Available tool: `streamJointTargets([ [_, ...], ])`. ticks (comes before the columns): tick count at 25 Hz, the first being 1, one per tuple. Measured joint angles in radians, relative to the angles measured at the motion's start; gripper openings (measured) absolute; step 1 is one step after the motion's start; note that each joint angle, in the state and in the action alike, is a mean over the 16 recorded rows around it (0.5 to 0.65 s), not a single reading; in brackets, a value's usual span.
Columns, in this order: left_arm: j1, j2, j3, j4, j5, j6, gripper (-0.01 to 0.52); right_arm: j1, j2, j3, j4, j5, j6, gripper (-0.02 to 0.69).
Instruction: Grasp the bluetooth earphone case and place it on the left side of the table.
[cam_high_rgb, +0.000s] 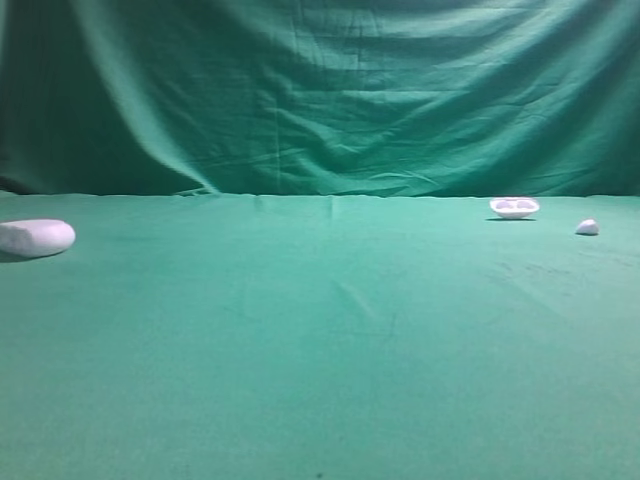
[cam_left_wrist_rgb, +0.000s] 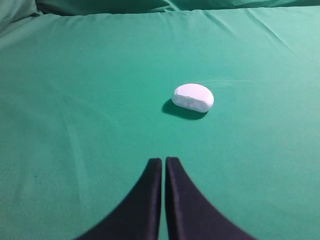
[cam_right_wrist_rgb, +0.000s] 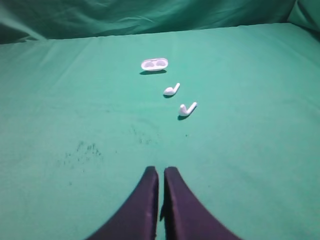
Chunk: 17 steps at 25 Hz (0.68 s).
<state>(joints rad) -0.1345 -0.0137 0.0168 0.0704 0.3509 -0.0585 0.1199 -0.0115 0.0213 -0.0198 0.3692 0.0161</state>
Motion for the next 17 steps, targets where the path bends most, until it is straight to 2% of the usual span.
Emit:
streamJointTargets([
  [17, 0.0, 0.0, 0.0, 0.0, 0.0, 0.0, 0.0, 0.0, 0.0, 0.0, 0.0, 0.002, 0.019, 0.0],
])
